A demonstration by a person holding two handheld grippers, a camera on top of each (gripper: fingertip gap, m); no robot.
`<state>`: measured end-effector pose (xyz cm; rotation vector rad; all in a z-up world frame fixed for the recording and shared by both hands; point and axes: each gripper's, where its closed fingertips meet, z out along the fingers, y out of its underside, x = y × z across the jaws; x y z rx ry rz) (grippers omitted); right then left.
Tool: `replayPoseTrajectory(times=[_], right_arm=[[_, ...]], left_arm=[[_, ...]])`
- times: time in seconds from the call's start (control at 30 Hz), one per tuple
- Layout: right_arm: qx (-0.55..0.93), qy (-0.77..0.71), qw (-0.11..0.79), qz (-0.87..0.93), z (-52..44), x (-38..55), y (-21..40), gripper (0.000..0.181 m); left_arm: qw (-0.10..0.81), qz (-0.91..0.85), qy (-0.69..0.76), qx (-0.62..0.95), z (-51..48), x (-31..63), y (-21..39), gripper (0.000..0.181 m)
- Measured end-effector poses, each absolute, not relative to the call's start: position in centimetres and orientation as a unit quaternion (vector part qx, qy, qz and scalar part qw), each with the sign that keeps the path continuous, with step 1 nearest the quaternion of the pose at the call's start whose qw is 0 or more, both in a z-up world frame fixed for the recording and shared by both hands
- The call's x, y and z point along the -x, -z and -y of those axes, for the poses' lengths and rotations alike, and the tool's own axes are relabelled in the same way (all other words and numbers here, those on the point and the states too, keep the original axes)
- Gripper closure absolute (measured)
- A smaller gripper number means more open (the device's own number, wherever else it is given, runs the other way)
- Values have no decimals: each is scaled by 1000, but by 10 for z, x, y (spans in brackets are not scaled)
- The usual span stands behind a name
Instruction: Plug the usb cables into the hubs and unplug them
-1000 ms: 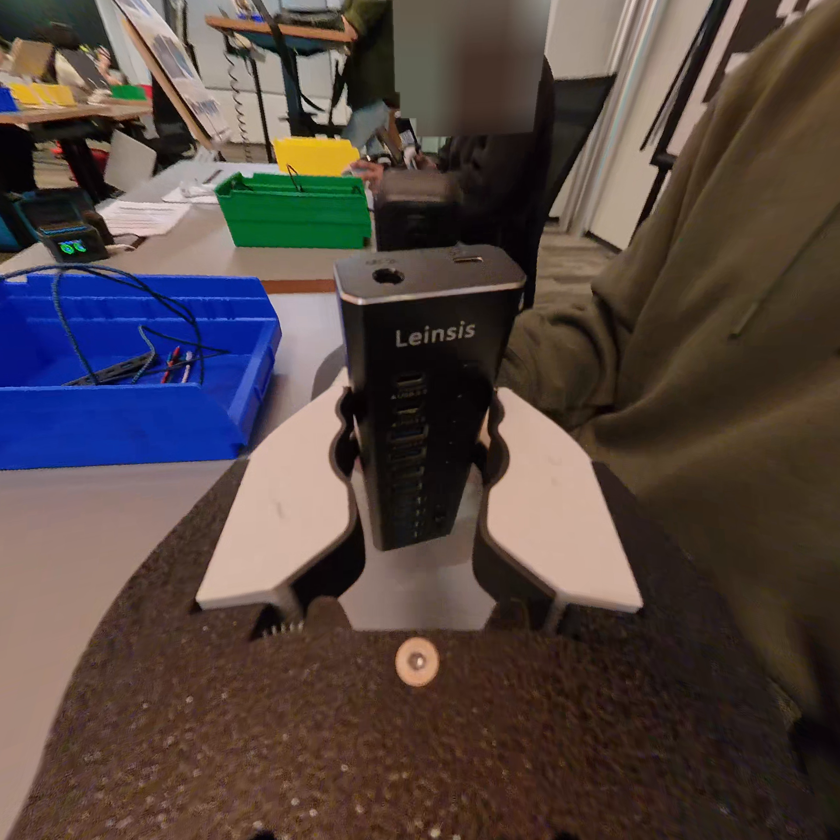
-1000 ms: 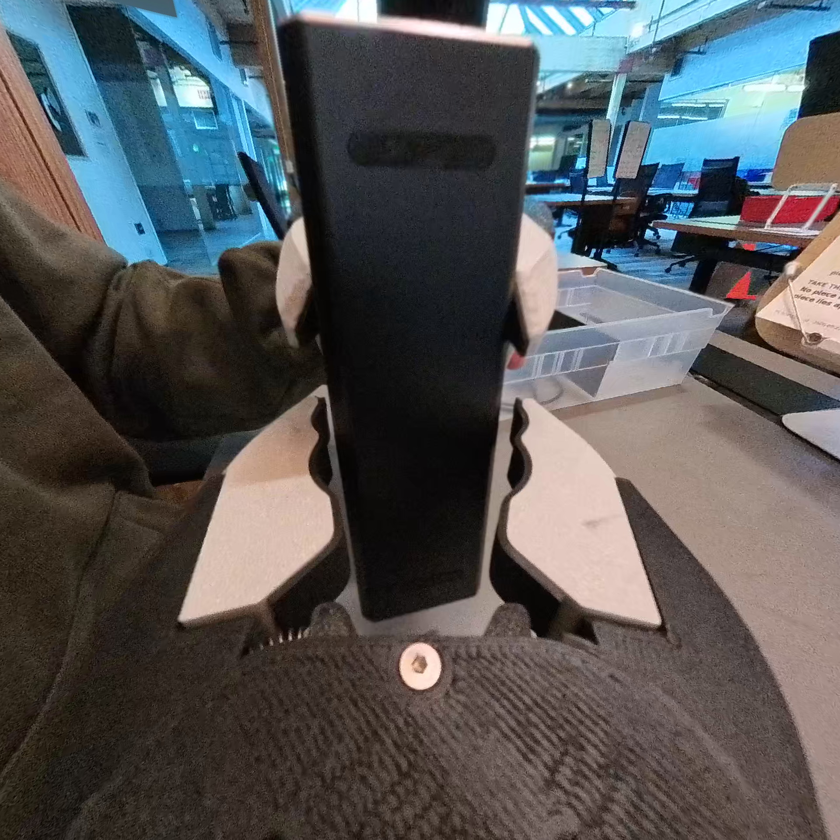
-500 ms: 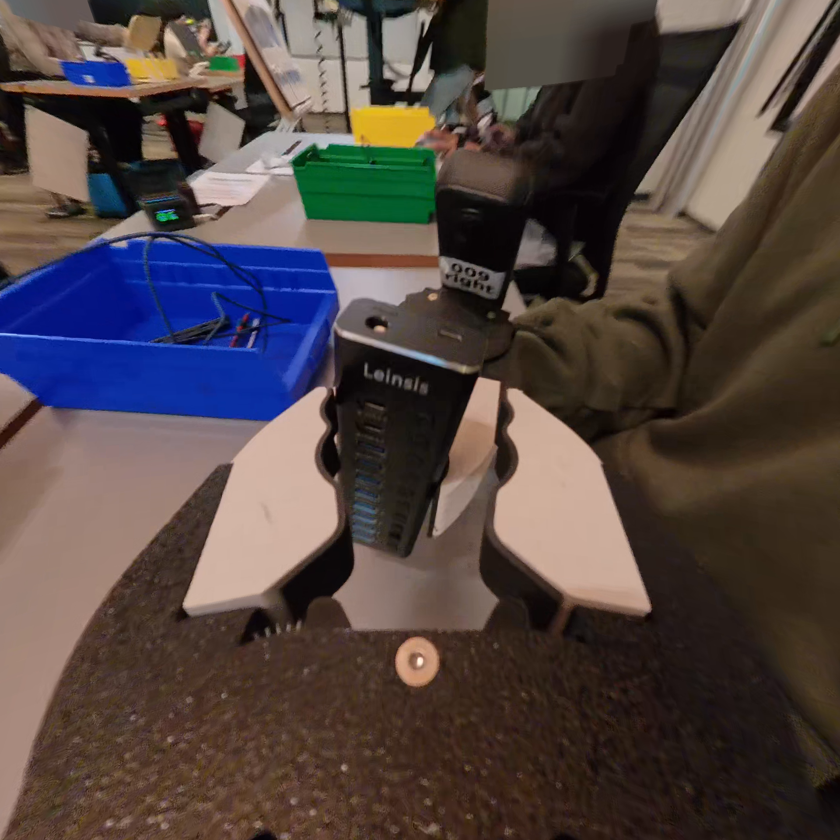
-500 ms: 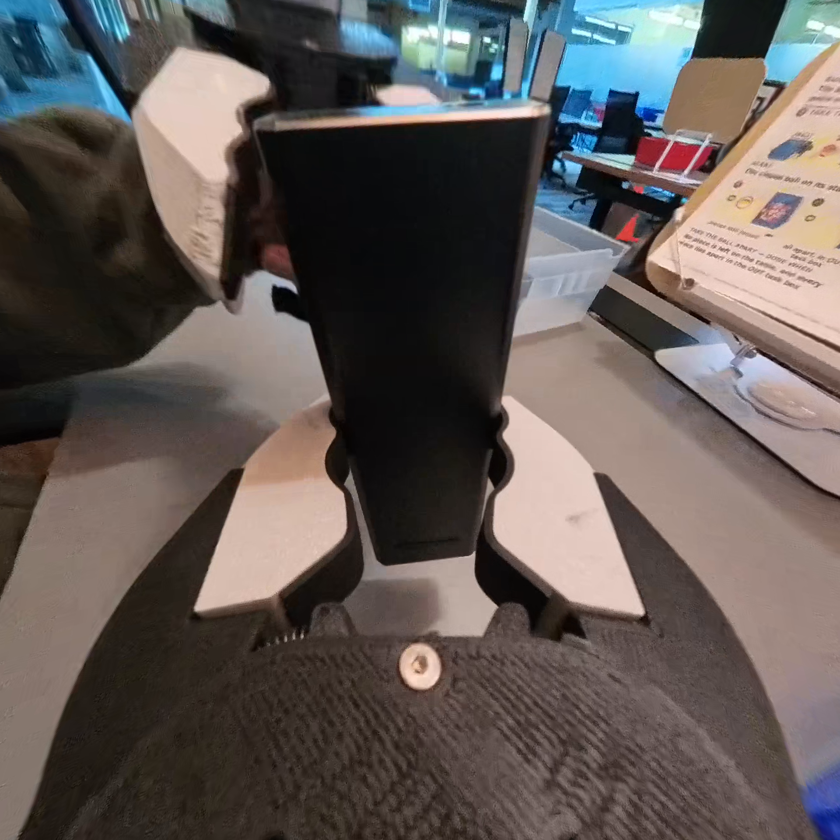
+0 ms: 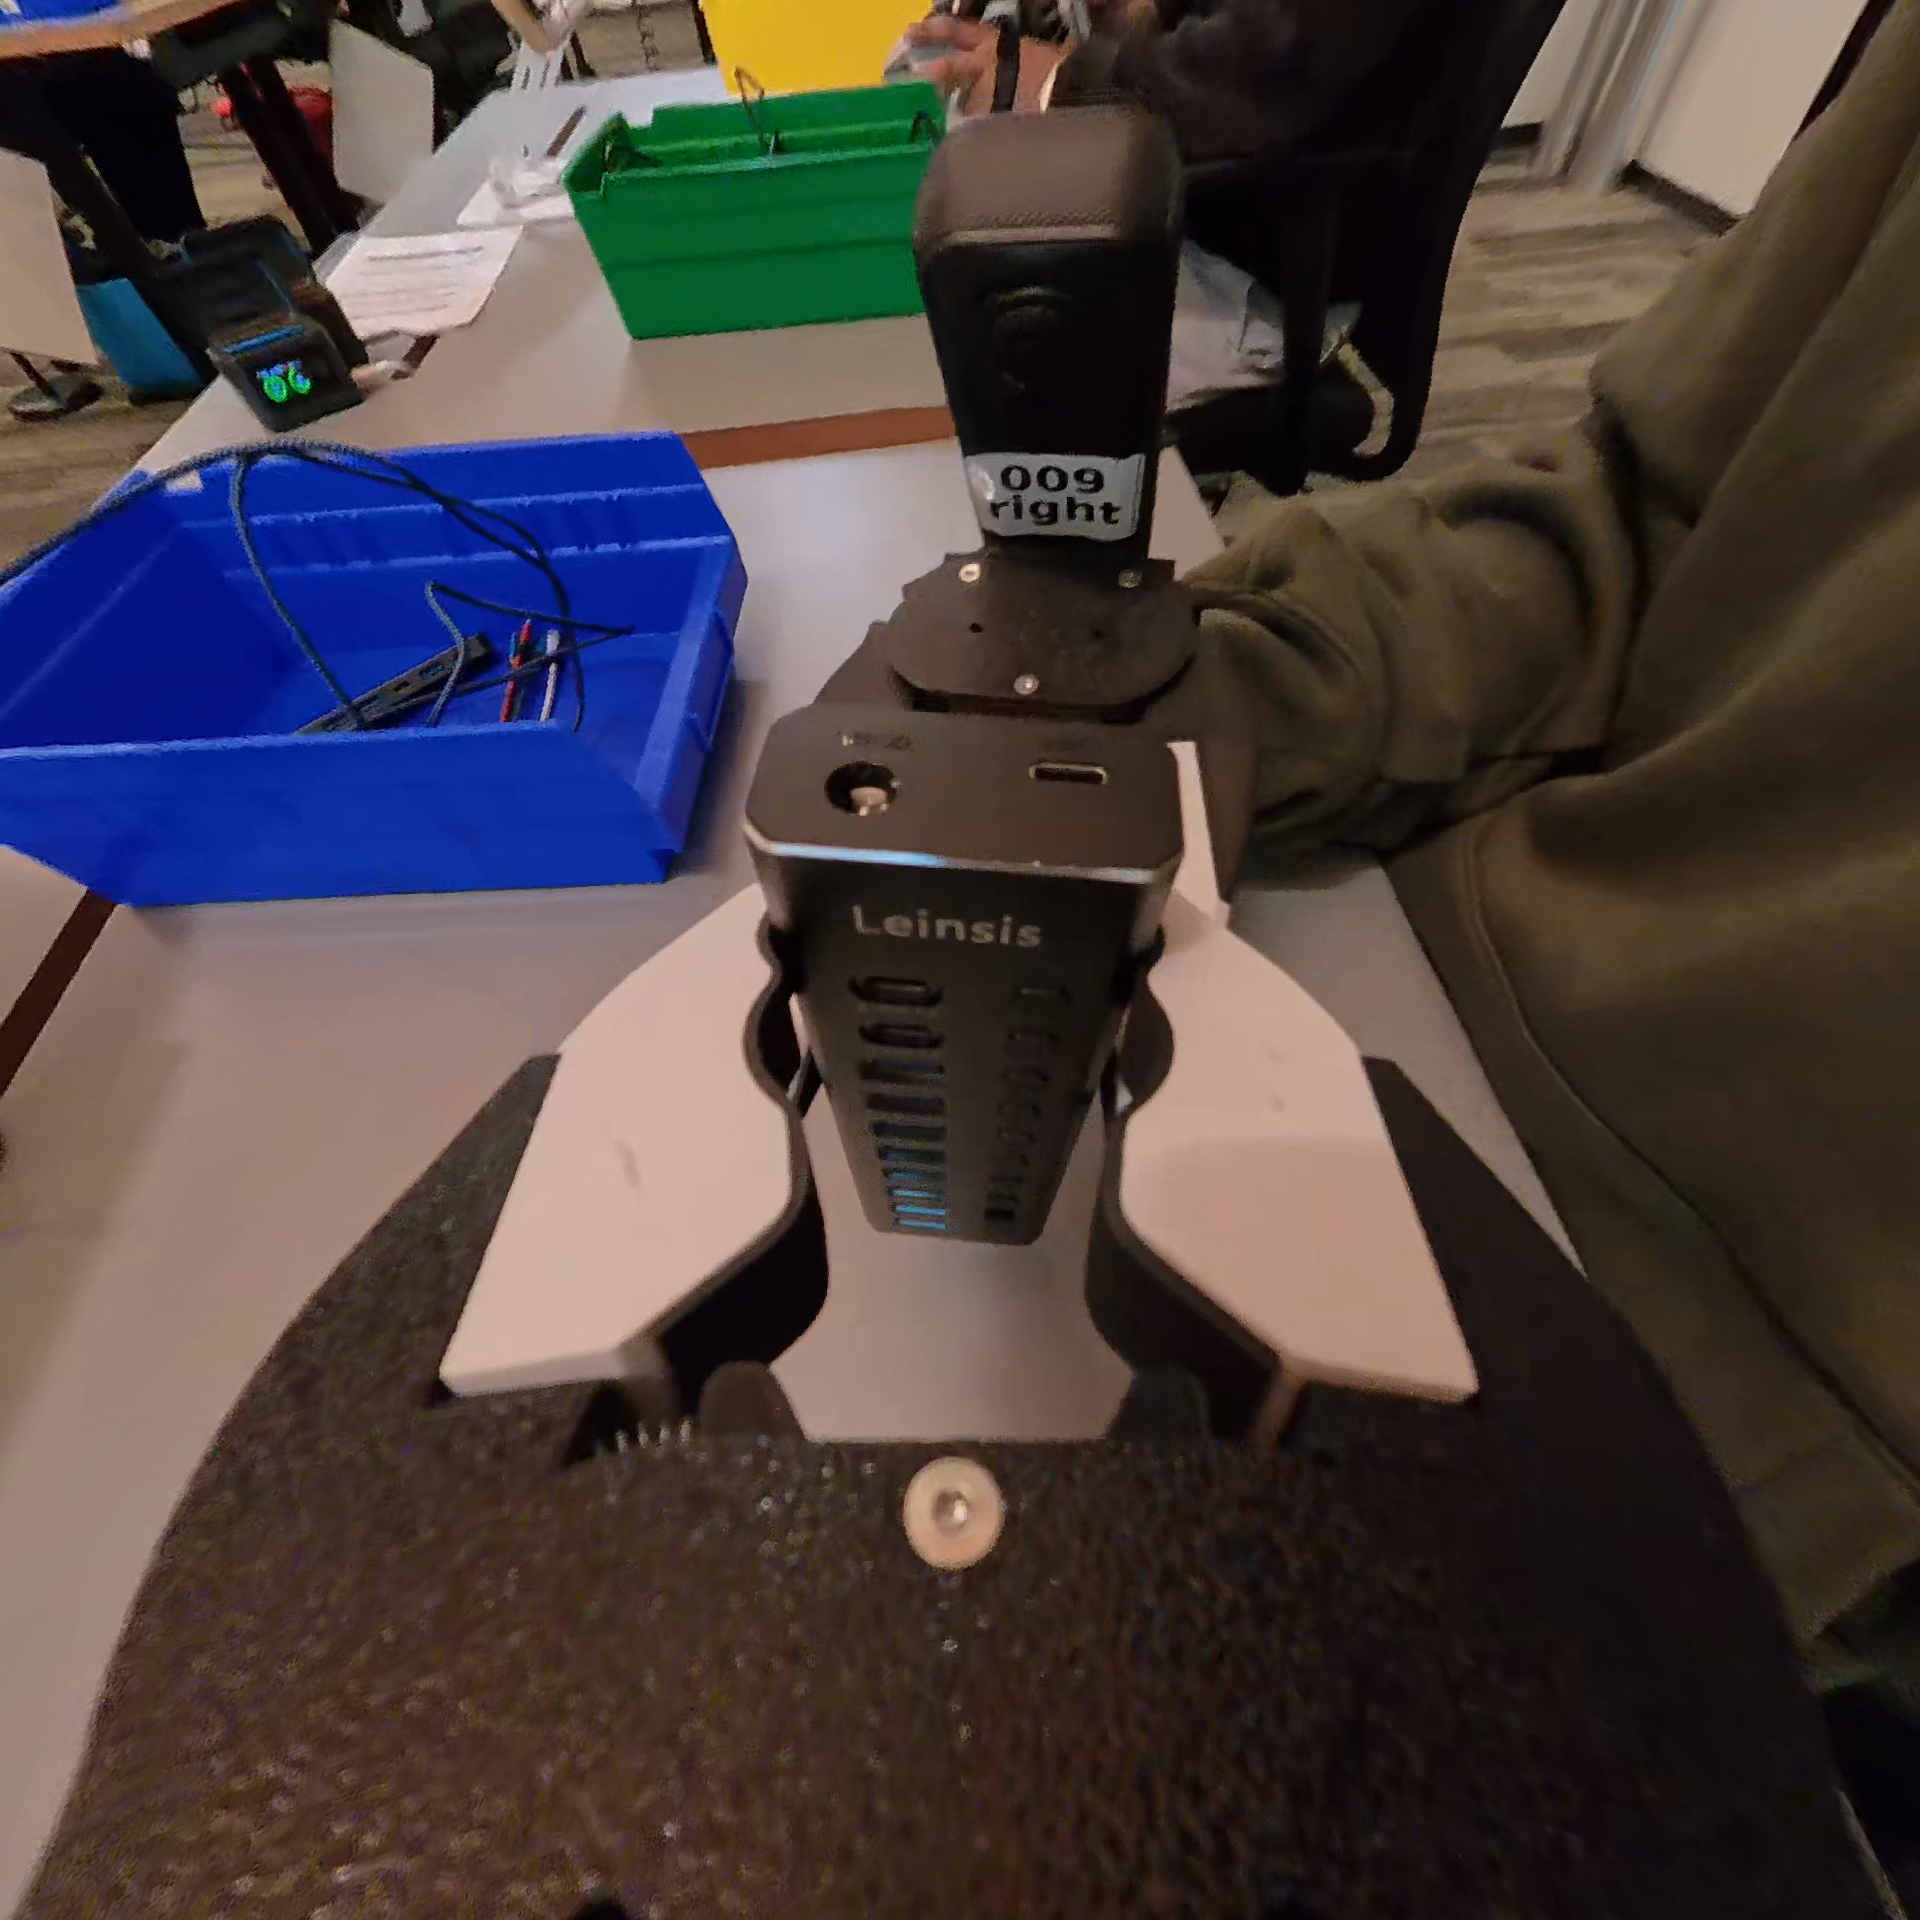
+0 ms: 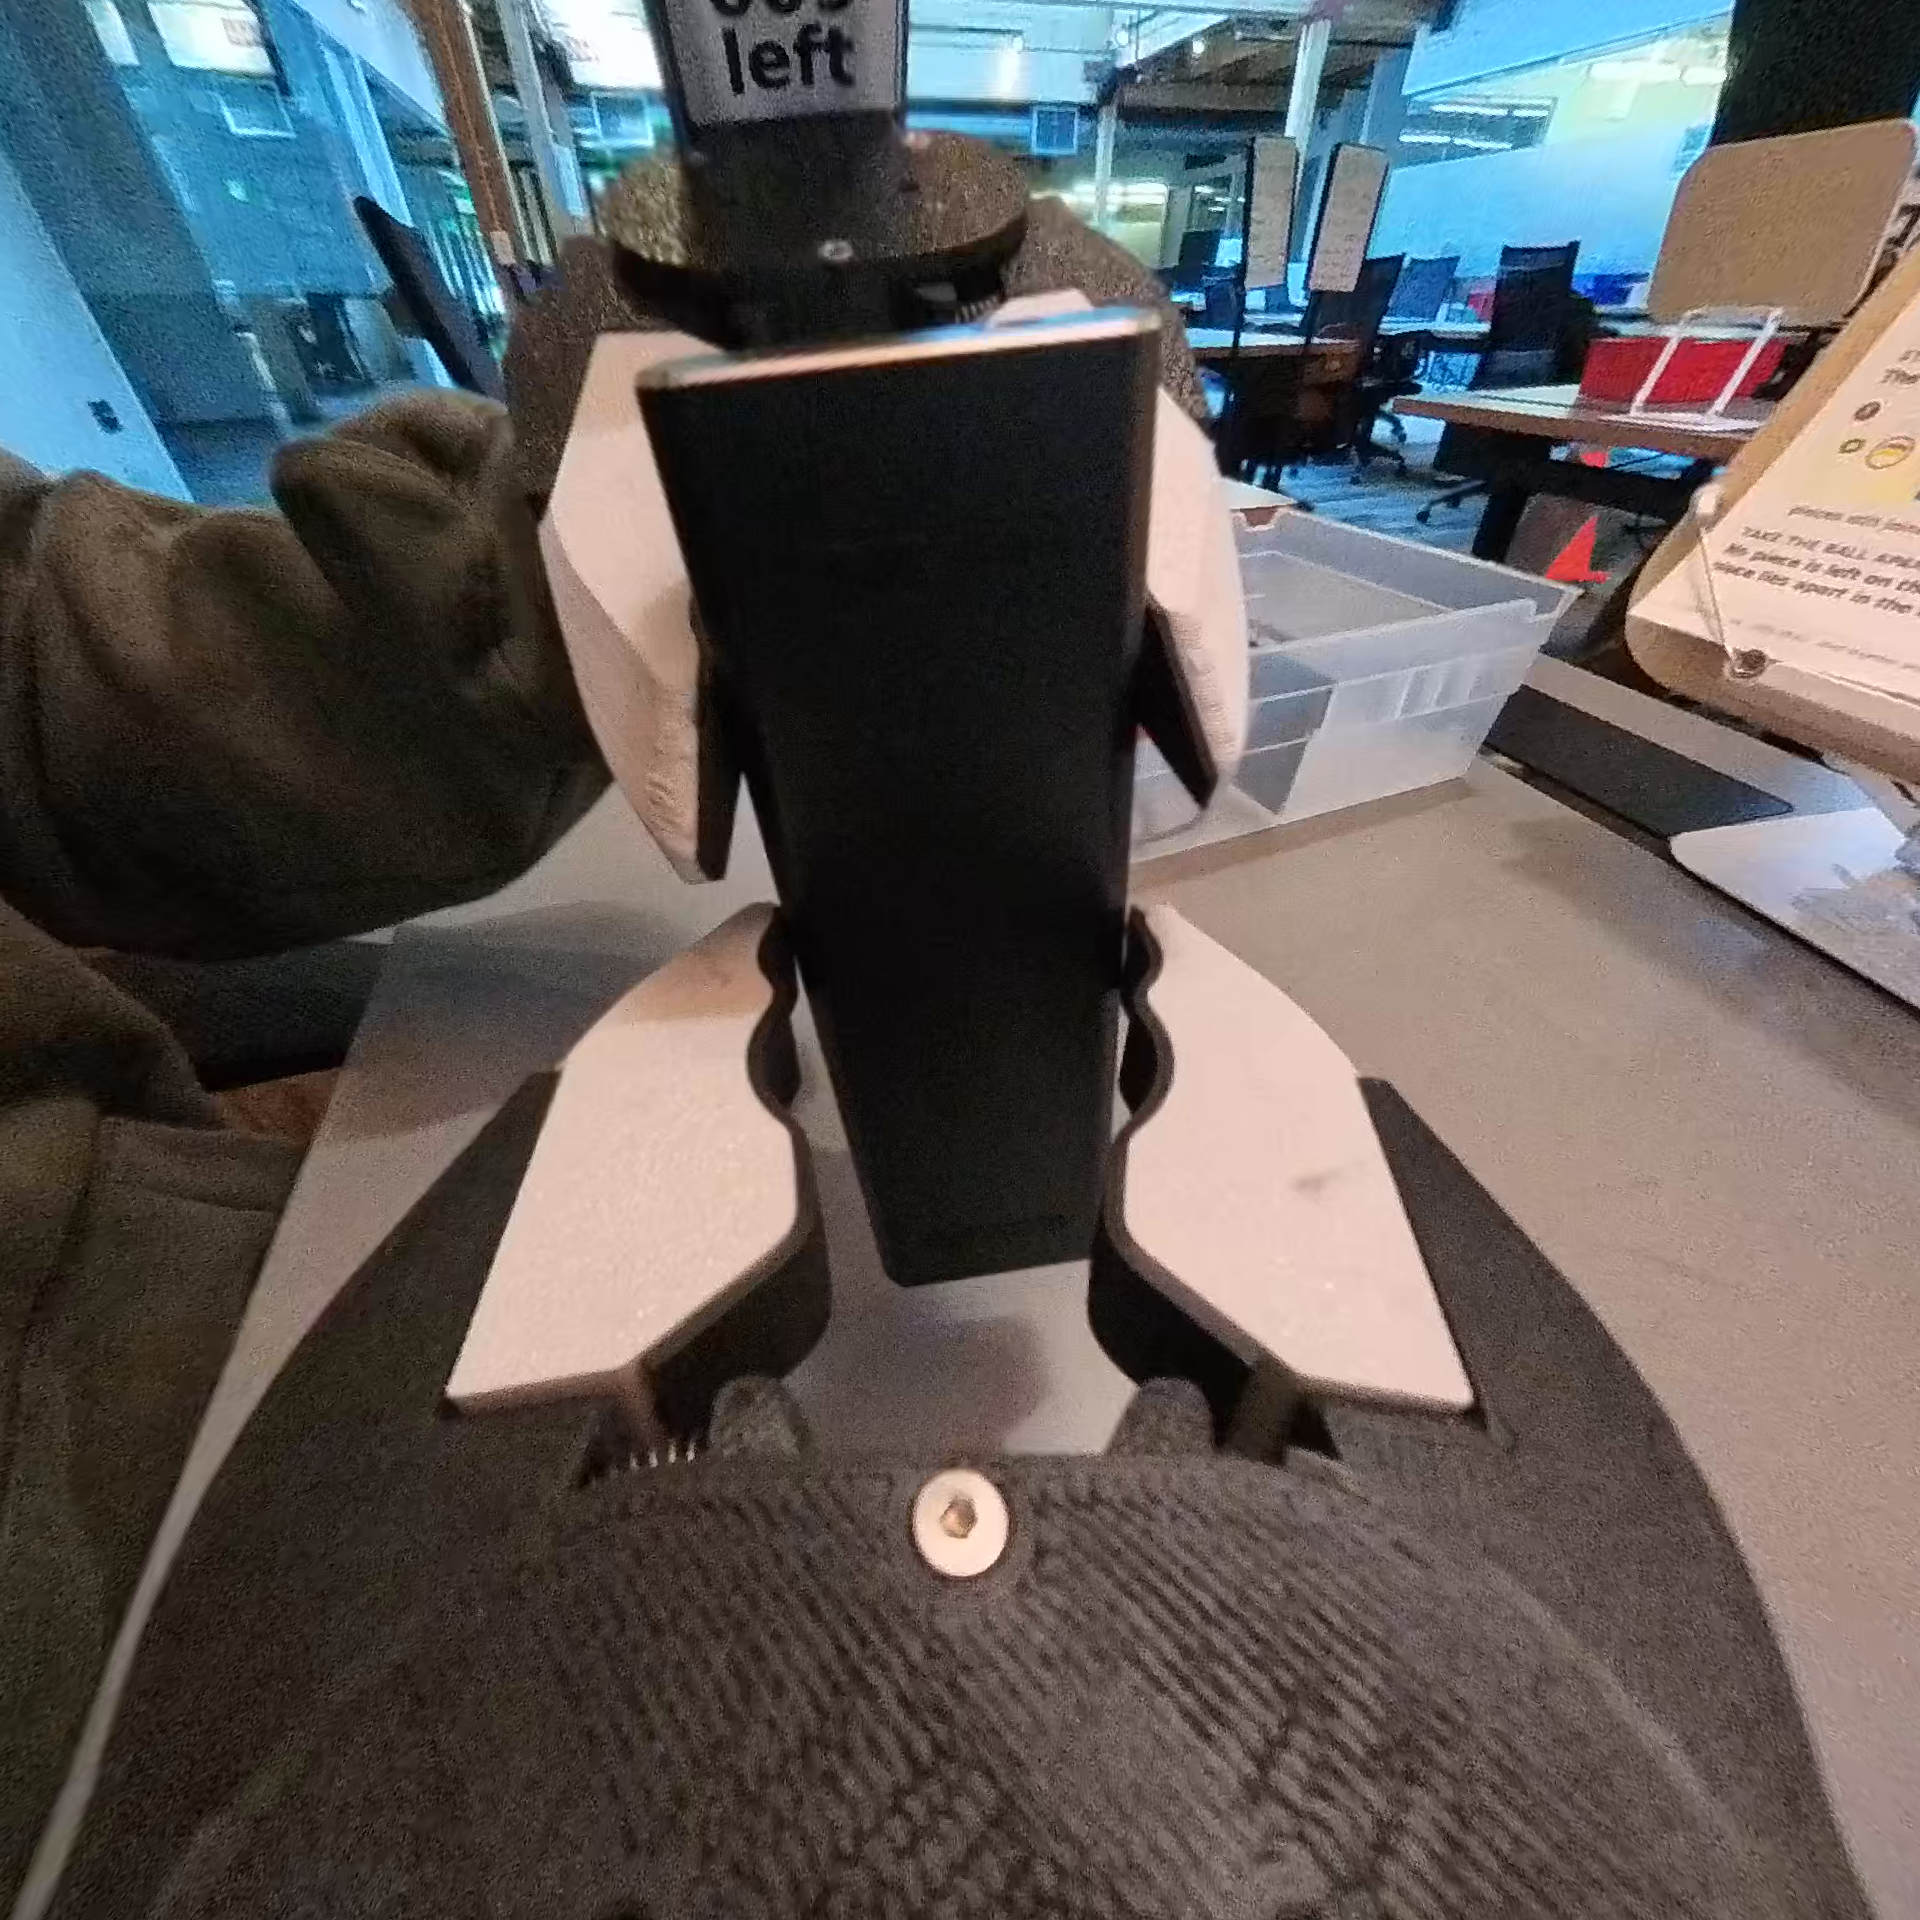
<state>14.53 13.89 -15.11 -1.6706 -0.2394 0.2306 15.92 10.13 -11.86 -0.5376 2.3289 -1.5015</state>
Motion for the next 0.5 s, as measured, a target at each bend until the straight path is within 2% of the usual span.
replayPoseTrajectory(times=[0.5], right_arm=[[707,-90,692,114,-151,-147,158,123]], left_arm=[[161,-835,495,179,-108,-162,126,122]])
